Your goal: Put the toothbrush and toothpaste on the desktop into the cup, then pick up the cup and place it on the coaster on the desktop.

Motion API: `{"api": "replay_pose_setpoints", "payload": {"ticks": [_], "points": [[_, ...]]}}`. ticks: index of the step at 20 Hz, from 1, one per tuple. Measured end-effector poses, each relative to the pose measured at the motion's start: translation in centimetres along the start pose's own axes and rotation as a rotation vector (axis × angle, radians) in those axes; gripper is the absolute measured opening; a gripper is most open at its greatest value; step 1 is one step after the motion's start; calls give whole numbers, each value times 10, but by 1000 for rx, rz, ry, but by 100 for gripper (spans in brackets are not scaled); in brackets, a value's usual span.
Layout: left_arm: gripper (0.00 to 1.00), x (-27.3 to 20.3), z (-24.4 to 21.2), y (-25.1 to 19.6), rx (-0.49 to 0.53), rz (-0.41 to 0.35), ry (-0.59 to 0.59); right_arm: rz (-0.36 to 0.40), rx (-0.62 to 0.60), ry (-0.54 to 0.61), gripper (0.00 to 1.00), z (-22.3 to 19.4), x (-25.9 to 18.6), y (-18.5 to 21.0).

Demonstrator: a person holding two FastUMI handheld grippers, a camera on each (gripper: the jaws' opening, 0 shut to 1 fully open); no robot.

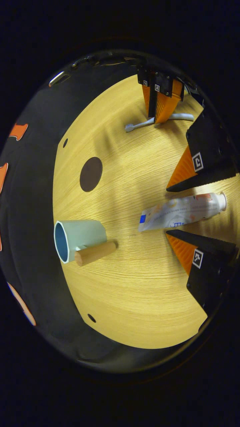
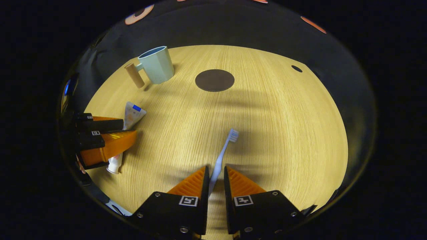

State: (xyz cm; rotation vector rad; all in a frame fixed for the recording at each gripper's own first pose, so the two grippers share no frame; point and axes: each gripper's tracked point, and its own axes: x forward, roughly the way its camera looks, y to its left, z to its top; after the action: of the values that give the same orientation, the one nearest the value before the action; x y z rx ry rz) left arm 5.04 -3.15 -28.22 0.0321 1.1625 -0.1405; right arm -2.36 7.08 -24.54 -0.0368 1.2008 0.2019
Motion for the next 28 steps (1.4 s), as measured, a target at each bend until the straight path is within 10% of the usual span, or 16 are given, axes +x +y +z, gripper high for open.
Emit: {"api": "replay_pose_setpoints", "payload": {"ticks": [5, 7, 16, 28], "points": [[46, 6, 10, 0, -28, 12, 13, 25, 95, -3, 7, 10, 5, 3], [13, 7, 27, 1, -63, 9, 16, 33, 63, -34, 5, 14, 7, 14], [17, -7, 169, 7, -84, -64, -124, 121, 106, -170, 2, 36, -18, 24], [6, -55, 199, 17, -52, -85, -405, 199, 147, -329, 3, 68, -63, 25]]}}
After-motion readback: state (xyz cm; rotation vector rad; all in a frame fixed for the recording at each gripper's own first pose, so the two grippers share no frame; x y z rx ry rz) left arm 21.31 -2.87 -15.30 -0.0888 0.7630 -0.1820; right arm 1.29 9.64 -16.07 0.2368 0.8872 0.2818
